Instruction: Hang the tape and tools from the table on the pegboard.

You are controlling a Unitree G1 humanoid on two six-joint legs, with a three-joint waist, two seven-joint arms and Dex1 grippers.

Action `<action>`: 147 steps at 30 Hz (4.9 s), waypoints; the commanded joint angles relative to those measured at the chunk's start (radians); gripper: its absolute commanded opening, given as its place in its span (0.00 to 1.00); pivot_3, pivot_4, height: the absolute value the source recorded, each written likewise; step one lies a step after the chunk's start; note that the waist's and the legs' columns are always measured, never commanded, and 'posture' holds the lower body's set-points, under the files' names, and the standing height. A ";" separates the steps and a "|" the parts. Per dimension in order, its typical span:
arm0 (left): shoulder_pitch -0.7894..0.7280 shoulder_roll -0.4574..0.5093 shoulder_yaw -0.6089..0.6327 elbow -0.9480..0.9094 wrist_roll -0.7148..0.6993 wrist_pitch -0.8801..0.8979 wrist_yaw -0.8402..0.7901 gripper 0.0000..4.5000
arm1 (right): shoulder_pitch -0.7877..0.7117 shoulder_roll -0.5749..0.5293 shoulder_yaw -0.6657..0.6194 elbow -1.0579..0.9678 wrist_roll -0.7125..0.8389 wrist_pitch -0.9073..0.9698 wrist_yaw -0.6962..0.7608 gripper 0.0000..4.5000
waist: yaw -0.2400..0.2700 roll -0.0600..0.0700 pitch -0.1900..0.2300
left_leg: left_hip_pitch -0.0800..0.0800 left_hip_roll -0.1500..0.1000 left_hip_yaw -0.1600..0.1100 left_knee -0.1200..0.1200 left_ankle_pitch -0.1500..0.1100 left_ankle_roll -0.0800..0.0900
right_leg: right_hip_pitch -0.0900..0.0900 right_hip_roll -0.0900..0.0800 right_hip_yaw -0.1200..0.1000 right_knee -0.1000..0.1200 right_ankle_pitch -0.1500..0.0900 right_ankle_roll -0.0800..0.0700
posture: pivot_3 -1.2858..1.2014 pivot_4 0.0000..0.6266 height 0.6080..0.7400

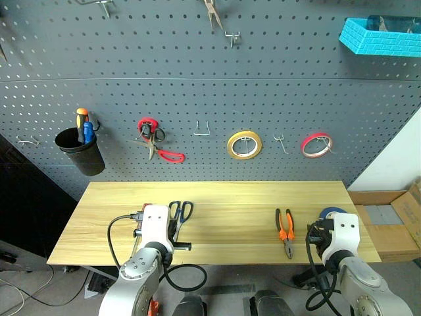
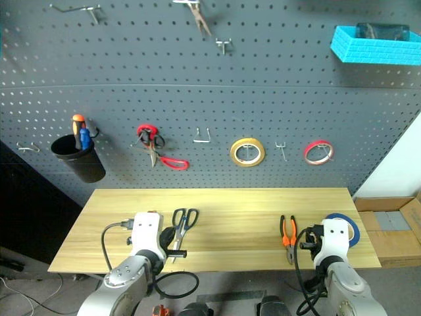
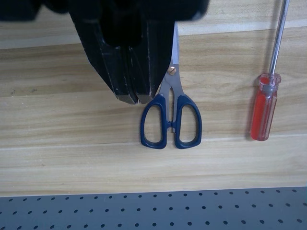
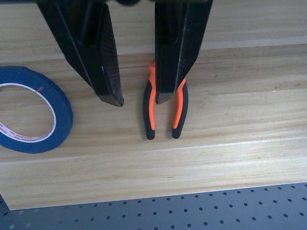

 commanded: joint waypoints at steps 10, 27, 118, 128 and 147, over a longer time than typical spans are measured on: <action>-0.005 -0.008 0.020 -0.051 -0.014 -0.037 -0.003 0.72 | -0.005 -0.001 -0.011 -0.048 0.008 -0.013 0.005 0.85 | 0.000 0.000 0.000 | 0.000 0.000 0.000 0.000 0.000 0.000 | 0.000 0.000 0.000 0.000 0.000 0.000 | 0.52 0.14 1.00; -0.120 0.076 0.039 0.051 -0.073 -0.055 -0.141 1.00 | -0.041 -0.101 -0.047 0.006 -0.015 -0.002 0.044 1.00 | 0.001 0.000 0.005 | 0.000 0.000 0.001 0.000 0.000 0.000 | 0.000 0.000 0.000 0.000 -0.001 0.001 | 0.52 0.16 1.00; -0.593 0.018 -0.189 0.433 -0.197 -0.303 -0.718 1.00 | -0.048 -0.191 0.169 0.028 -0.602 -0.604 0.006 0.08 | -0.116 0.011 0.096 | -0.029 -0.005 0.007 0.018 0.009 0.000 | -0.030 -0.013 0.000 0.021 0.007 0.009 | 0.42 0.16 1.00; -0.586 0.039 -0.101 0.296 -0.271 -0.232 -0.592 1.00 | -0.265 -0.279 0.345 0.273 -0.640 -1.012 0.083 0.08 | -0.116 -0.009 0.038 | -0.011 -0.003 0.009 0.017 0.007 0.004 | -0.010 -0.003 -0.001 0.017 0.010 0.006 | 0.46 0.09 1.00; -0.665 -0.046 -0.223 0.513 -0.168 -0.428 -0.521 1.00 | -0.858 -0.248 0.330 1.227 -0.452 -1.300 0.282 0.08 | -0.109 -0.009 0.020 | -0.012 -0.004 0.008 0.017 0.007 0.004 | -0.011 -0.004 0.000 0.017 0.011 0.004 | 0.49 0.11 1.00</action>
